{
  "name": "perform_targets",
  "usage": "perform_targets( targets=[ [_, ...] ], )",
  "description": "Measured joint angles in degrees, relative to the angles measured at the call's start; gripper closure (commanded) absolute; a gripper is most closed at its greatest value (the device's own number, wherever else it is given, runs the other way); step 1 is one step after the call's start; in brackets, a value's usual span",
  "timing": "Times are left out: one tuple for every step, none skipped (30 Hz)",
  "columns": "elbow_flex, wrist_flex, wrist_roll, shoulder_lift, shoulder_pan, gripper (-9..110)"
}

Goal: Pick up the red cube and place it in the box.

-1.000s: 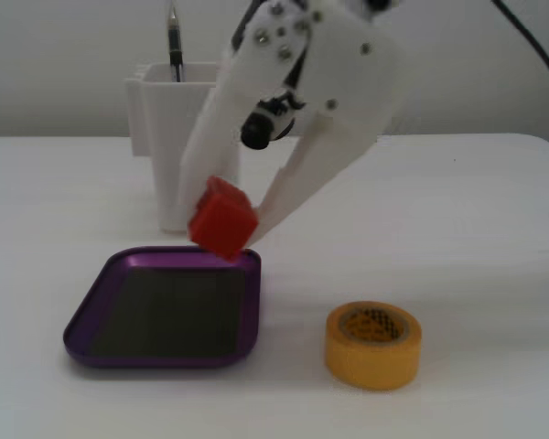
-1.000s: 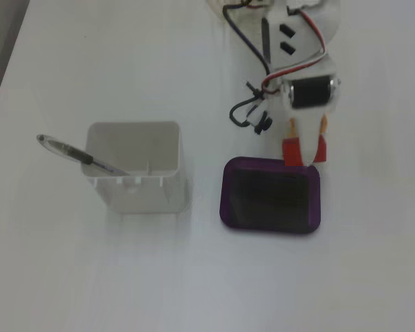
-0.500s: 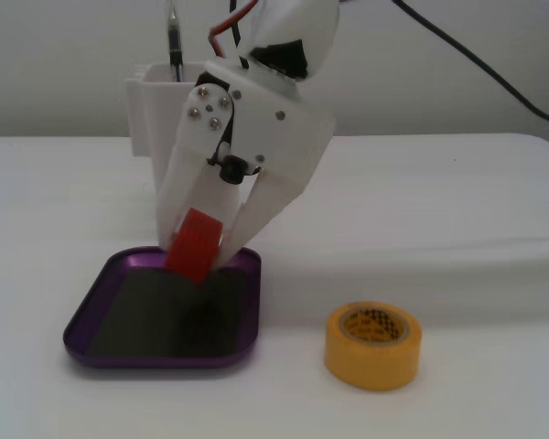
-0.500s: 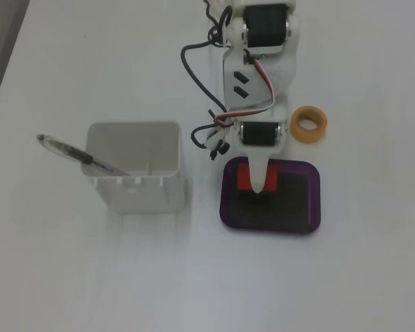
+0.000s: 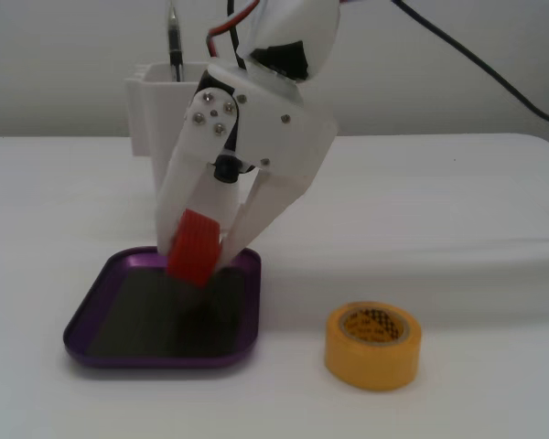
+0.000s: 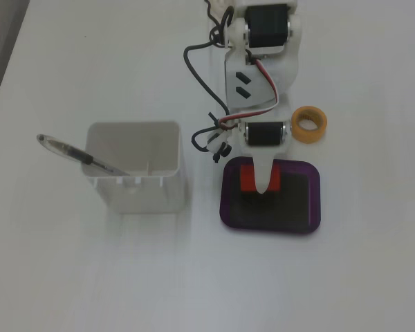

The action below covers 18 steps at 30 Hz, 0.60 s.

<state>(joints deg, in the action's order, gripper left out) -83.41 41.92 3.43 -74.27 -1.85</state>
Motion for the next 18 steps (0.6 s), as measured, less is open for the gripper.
perform_targets(
  targets=[
    [0.0,0.0,0.0,0.0,0.0,91],
    [0.0,0.35,0.0,0.0,0.0,91],
    [0.0,0.79,0.0,0.0,0.0,91],
    [0.0,1.23,0.0,0.0,0.0,91],
    [0.0,1.49,0.0,0.0,0.0,91],
    [0.0,1.58,0.0,0.0,0.0,91],
    [0.0,1.76,0.0,0.0,0.0,91],
    [0.0,1.85,0.0,0.0,0.0,91],
    [0.0,2.11,0.0,0.0,0.0,91],
    [0.0,2.9,0.0,0.0,0.0,91],
    [0.09,4.22,0.0,0.0,0.0,91],
    [0.26,5.62,0.0,0.0,0.0,91],
    [0.97,7.12,0.0,0.0,0.0,91],
    [2.2,8.88,0.0,0.0,0.09,91],
    [3.52,10.72,0.0,0.0,0.09,91],
    [4.83,12.74,0.0,-0.62,0.18,91],
    [5.89,14.59,0.0,-1.41,0.18,91],
    [6.68,16.17,0.0,-2.64,0.18,91]
  ],
)
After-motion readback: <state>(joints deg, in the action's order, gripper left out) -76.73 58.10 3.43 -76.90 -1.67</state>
